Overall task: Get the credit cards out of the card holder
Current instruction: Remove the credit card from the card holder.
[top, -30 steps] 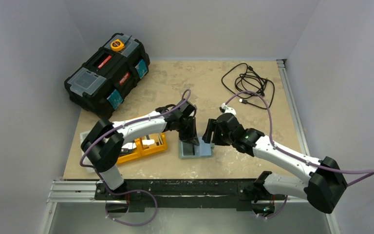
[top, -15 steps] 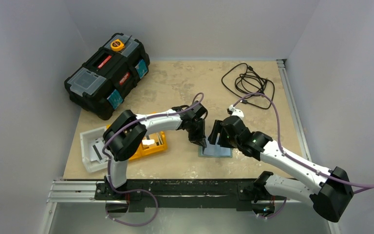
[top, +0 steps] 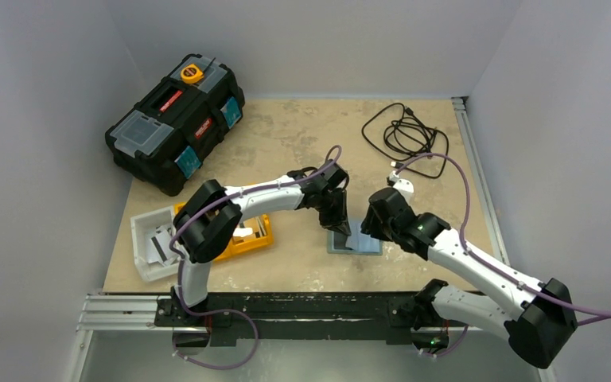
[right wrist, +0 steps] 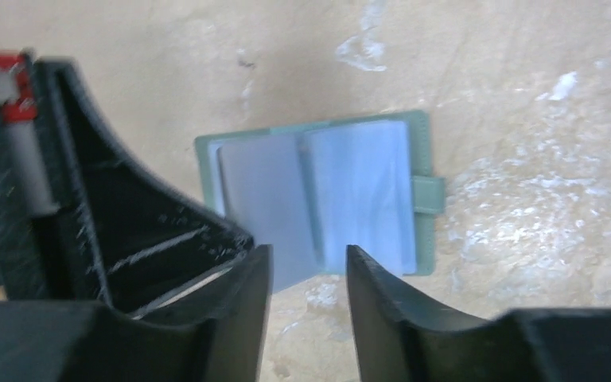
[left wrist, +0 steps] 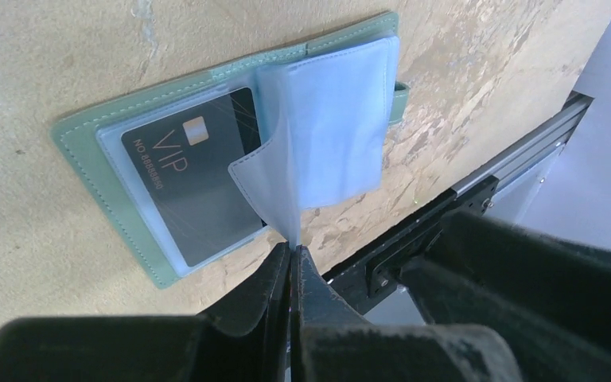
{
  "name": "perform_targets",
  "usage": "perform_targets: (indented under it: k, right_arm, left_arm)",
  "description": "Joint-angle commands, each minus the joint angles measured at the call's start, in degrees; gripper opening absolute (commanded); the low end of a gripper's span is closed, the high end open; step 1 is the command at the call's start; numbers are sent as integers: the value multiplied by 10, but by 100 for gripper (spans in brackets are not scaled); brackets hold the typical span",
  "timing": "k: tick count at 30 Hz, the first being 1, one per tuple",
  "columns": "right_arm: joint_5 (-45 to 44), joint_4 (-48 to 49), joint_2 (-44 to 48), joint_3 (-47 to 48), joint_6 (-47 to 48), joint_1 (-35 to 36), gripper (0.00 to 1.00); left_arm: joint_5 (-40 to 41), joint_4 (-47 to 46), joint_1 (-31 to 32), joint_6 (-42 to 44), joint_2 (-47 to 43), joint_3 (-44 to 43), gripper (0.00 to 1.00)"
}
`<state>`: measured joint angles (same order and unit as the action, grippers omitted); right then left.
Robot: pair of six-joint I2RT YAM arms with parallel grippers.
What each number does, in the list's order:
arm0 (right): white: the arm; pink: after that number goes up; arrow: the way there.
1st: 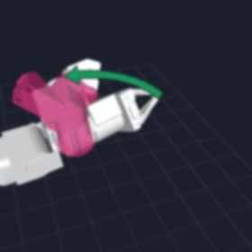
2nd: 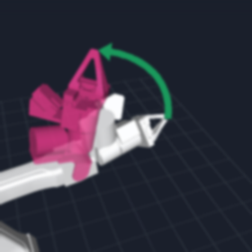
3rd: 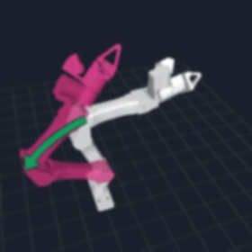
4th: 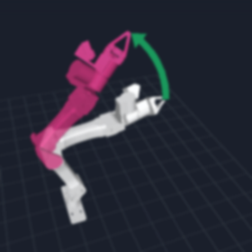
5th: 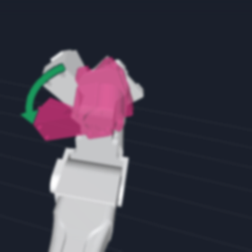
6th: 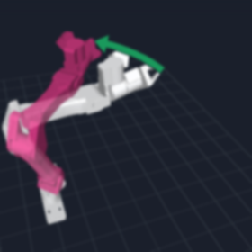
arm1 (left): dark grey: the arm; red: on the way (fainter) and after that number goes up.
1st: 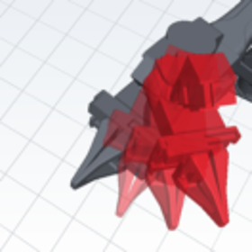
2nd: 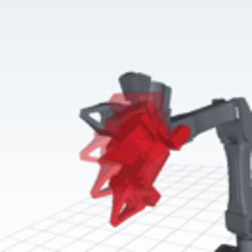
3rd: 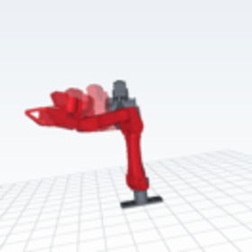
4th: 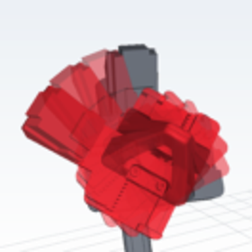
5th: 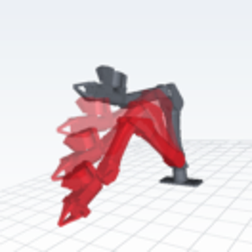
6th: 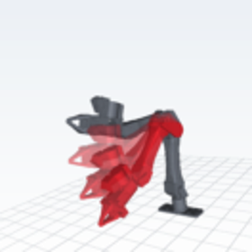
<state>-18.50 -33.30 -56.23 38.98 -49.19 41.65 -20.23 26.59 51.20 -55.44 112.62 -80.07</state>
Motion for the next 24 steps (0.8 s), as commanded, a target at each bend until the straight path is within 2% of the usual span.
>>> perform_targets:
  k: [1,8,15,24]
  right_arm:
    - [-28,-8,-24,-3,-7,-55,34]
    - [0,55,-77,-36,13,-118,34]
    - [-1,97,-165,-38,11,-122,29]
    - [84,184,-212,-65,27,-111,22]
  left_arm:
    - [1,0,8,-26,13,-24,0]
    - [16,19,8,-24,8,-25,0]
    - [39,37,8,-22,-15,-17,0]
    - [35,21,10,-25,-27,-4,0]
